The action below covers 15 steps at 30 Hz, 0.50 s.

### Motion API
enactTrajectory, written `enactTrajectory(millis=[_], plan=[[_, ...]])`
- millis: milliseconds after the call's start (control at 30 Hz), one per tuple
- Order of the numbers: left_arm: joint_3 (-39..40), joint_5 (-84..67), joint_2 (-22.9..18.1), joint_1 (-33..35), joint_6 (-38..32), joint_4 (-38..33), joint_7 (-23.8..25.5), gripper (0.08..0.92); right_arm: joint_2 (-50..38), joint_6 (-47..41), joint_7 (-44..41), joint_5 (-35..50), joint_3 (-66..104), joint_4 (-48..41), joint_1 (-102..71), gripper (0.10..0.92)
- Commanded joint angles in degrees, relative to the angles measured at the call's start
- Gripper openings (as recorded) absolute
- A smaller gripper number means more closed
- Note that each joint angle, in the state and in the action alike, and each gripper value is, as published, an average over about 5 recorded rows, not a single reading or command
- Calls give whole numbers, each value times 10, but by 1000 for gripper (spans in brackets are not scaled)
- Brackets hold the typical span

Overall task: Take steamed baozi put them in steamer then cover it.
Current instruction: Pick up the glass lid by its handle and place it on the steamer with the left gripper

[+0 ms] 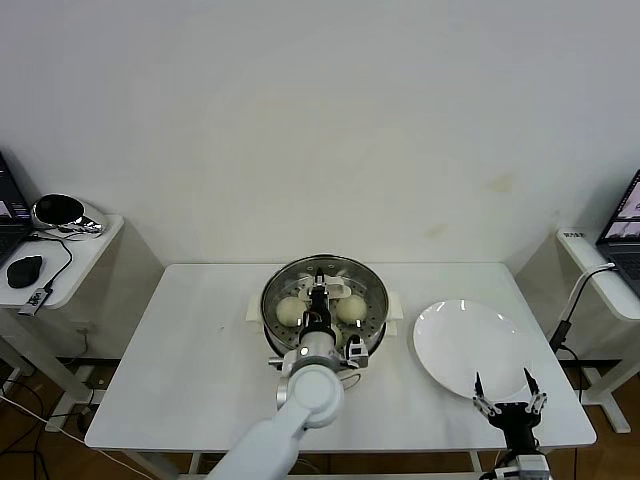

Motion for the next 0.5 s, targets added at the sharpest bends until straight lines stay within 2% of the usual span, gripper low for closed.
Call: enactTrajectory(millis=[33,233,500], plan=[[-2,-14,-6,8,1,-16,-9,157,-1,0,-1,0,-2,0,1,823],[-3,-25,8,35,1,-84,-18,313,-1,-1,-1,0,-4,1,1,823],[-32,-96,78,154,-27,-248,-66,539,-5,-2,0,-1,-5,2,-5,823]])
